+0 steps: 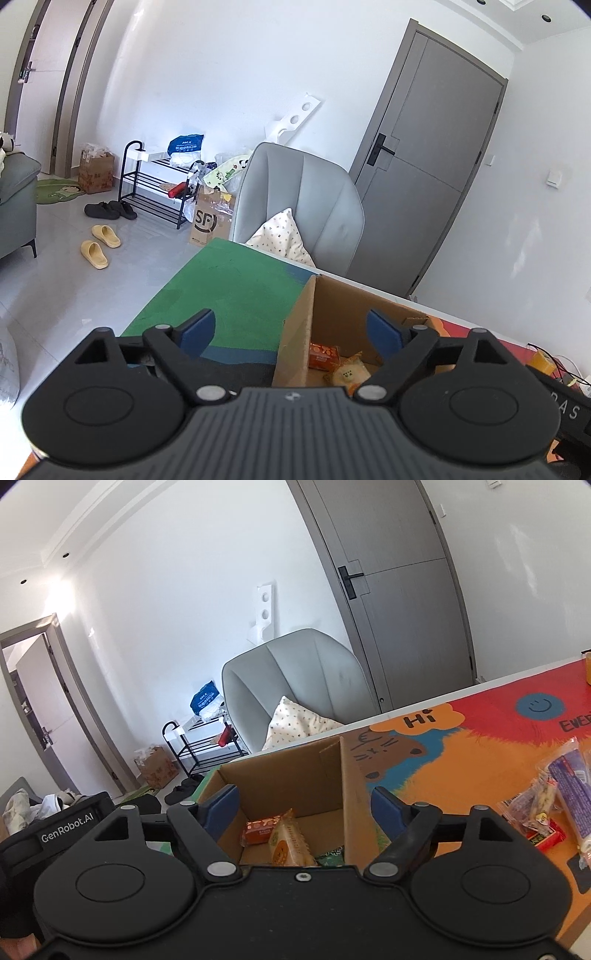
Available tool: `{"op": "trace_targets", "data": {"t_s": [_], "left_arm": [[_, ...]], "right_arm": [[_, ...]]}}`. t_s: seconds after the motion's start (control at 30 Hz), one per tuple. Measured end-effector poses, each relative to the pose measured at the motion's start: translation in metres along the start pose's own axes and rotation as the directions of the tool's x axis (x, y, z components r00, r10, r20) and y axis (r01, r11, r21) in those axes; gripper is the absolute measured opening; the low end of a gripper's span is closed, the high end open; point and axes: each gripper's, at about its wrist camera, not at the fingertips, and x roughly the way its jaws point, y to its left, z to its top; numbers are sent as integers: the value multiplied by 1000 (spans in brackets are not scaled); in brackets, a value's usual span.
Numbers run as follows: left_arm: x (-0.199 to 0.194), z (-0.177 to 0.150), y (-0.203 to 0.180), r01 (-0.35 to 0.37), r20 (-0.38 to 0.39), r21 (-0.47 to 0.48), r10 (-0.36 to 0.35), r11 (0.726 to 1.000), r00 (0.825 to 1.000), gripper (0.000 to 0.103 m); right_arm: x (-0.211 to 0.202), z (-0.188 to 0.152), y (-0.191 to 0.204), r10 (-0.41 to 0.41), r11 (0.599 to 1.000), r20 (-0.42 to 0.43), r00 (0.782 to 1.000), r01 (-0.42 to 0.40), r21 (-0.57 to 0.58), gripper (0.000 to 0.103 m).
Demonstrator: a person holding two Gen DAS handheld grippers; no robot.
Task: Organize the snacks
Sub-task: 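Move both open tools back to the snack pile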
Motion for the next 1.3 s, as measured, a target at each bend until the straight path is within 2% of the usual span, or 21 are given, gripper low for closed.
{"op": "trace_targets", "data": {"t_s": [0.23, 0.6, 1.3], "left_arm": [[-5, -9, -18, 14, -13, 39, -13, 999, 1000, 93], [-13, -34, -64, 70, -40, 123, -65, 990, 997, 94], [-17, -68, -142, 193, -98, 186, -178, 963, 979, 94]], "right_arm": [[-19, -5, -19, -39, 999, 14, 999, 38, 35, 87], [-51, -8, -58, -90, 993, 62, 994, 85, 78, 102], [-94, -12, -131, -216, 968, 96, 972, 199, 155, 103]]}}
